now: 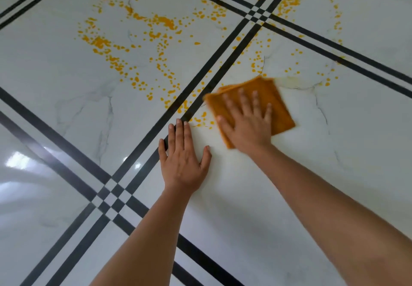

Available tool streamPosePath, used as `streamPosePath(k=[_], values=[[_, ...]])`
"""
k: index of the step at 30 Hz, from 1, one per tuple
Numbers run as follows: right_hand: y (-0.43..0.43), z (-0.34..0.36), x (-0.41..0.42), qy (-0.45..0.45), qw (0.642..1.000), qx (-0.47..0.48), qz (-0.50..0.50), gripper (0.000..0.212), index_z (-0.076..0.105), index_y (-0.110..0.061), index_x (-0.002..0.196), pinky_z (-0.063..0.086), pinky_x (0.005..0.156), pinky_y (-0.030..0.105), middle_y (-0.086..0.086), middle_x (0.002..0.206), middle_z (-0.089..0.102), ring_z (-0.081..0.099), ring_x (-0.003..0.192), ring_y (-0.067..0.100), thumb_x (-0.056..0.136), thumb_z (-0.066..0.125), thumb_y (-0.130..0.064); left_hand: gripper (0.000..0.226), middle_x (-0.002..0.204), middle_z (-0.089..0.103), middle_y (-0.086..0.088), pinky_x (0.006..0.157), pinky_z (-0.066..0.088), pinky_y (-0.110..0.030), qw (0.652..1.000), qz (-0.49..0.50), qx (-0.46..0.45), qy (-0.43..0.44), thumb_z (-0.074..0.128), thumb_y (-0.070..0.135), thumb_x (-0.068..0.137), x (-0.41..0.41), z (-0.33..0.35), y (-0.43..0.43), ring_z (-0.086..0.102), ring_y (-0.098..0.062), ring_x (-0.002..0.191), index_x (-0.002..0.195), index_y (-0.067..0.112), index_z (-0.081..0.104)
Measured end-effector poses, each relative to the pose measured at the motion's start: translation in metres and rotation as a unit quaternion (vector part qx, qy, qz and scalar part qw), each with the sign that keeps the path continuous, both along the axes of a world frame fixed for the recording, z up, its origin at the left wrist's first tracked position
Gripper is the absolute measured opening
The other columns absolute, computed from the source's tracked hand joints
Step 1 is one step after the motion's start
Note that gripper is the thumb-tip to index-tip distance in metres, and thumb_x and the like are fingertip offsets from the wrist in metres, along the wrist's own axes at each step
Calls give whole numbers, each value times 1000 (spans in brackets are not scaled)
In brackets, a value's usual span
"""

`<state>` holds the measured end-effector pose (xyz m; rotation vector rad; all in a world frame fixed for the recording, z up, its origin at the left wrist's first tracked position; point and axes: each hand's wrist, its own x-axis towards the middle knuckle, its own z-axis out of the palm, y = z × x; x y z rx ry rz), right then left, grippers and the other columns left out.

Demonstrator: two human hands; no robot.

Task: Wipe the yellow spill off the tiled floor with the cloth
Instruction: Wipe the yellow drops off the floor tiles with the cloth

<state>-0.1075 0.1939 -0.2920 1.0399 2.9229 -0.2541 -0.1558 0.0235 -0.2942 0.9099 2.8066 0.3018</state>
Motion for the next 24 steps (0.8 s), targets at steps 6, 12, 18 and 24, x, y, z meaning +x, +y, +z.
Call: streamPosePath(k=[6, 12, 18, 24], values=[[19, 5, 4, -27, 997, -25, -62, 64, 7, -44, 145, -1, 112, 56, -2, 159, 2, -4, 145, 27, 88, 21, -68, 83, 157, -10, 1, 111, -14, -35, 1000, -16, -21, 5, 2, 65, 81, -10, 0, -4, -17, -13, 142, 149, 18, -6], [7, 28, 0, -11, 983, -182, -28, 59, 14, -42, 146, 1, 114, 48, -6, 158, 6, -2, 145, 19, 91, 19, -63, 86, 158, -7, 1, 113, -11, -37, 999, -20, -30, -32, 3, 67, 80, -11, 6, -6, -15, -15, 143, 150, 18, -2], [26, 77, 50, 32, 971, -228, -65, 54, 32, -23, 144, 23, 111, 47, 9, 150, 34, 19, 142, 26, 97, 28, -49, 65, 156, 17, -7, 114, 8, -43, 987, 0, -97, -127, 22, 52, 96, -11, 66, 39, 10, -22, 144, 148, 12, 18], [47, 119, 79, -56, 960, -265, -71, 49, 40, -21, 140, 38, 101, 41, 15, 136, 50, 45, 126, 32, 97, 35, -44, 43, 131, 51, -11, 106, 29, -52, 958, -128, -212, -148, 29, 37, 98, -19, 114, 81, 46, -28, 122, 126, 10, 47]])
